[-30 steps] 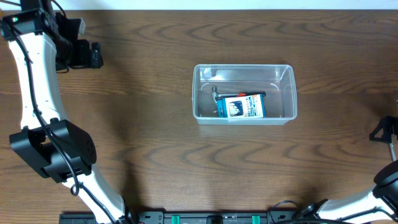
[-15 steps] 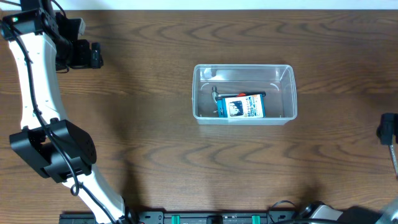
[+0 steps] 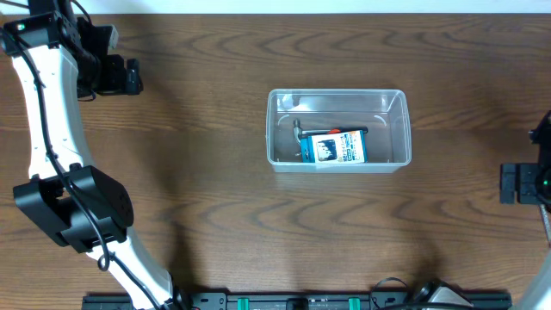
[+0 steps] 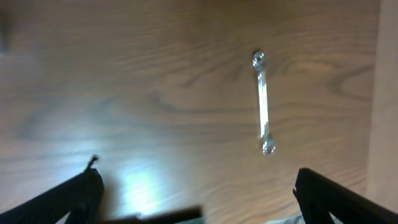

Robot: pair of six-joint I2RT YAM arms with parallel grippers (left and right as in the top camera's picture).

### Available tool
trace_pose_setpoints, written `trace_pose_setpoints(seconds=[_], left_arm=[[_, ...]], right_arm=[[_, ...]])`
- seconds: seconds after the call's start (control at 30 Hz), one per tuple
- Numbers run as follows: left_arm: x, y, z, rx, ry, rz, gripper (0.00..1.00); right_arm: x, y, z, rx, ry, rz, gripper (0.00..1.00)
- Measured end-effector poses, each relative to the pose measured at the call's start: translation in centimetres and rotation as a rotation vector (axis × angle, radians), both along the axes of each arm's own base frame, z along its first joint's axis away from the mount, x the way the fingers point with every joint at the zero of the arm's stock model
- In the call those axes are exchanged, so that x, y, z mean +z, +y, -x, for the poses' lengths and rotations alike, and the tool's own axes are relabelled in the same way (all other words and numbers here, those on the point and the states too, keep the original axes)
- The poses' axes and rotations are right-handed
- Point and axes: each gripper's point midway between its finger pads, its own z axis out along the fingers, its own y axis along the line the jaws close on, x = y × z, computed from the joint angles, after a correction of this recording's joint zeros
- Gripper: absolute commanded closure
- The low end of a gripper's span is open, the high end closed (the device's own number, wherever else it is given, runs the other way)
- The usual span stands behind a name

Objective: Pack container
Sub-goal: 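Position the right gripper above the silver wrench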

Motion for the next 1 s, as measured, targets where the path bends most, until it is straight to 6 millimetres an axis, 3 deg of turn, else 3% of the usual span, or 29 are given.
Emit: trace_pose_setpoints(seconds=[0.23,0.6,1.0], left_arm=[[0.0,0.0,0.0,0.000,0.000,0.000,0.02],[0.0,0.0,0.0,0.000,0.000,0.000,0.02],[0.0,0.0,0.0,0.000,0.000,0.000,0.02]], right_arm=[[-3.5,-1.6,-0.6,0.147,0.062,0.073,0.01],[-7.1,-6.7,1.5,-0.001,0.102,0.012,0.01],[-12.4,-6.8,2.2,-0.043,0.146,-0.191,0.01]])
